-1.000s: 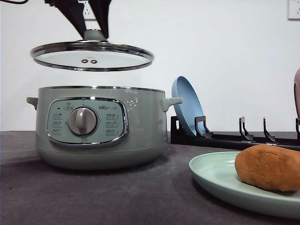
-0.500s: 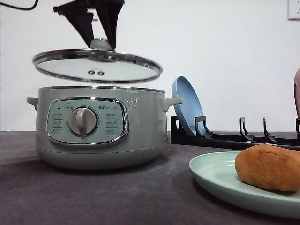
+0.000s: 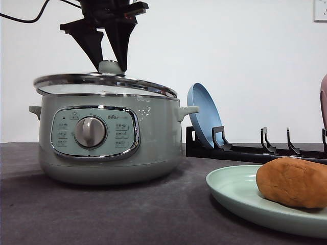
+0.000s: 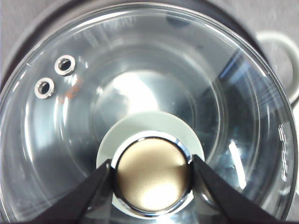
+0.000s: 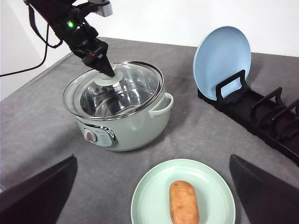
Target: Transfer potato from steamer to green plate
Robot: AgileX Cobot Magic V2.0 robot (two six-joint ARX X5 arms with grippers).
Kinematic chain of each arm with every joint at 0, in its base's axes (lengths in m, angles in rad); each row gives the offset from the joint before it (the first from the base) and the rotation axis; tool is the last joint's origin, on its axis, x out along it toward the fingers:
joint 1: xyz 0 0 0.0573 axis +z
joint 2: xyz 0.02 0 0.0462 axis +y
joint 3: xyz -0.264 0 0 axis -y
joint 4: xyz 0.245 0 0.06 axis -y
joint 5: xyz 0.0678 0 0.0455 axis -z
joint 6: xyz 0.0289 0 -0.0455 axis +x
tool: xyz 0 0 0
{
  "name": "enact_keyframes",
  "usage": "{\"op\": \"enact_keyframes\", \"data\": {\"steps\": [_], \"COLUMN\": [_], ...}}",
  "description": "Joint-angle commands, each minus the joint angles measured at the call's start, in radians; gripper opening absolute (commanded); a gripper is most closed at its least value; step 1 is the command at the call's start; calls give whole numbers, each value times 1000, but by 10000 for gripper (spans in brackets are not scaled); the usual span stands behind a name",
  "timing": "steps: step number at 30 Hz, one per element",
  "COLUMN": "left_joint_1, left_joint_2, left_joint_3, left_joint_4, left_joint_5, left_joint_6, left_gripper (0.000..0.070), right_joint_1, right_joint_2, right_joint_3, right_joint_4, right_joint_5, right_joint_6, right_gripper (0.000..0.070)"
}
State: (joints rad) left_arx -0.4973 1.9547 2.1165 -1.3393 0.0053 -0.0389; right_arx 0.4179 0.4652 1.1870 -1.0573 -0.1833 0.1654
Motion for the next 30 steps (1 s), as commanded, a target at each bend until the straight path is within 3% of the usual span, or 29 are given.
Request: {"op": "enact_keyframes", "data": {"steps": [1,30], "left_joint_1": [-7,-5], "left_joint_2": [-6,42], "left_joint_3": [24,20], "left_joint_4": [27,80], "left_joint_5": [3,-9], "left_joint_6": [12,12], "left_gripper": [0,0], "right_joint_1": [5,5], "right_joint_2": [4,4], "right_joint_3": [13,13], "right_joint_4": [9,9], "right_joint_5": [1,2], "right_joint_6": [11,11], "right_gripper": [660,660]}}
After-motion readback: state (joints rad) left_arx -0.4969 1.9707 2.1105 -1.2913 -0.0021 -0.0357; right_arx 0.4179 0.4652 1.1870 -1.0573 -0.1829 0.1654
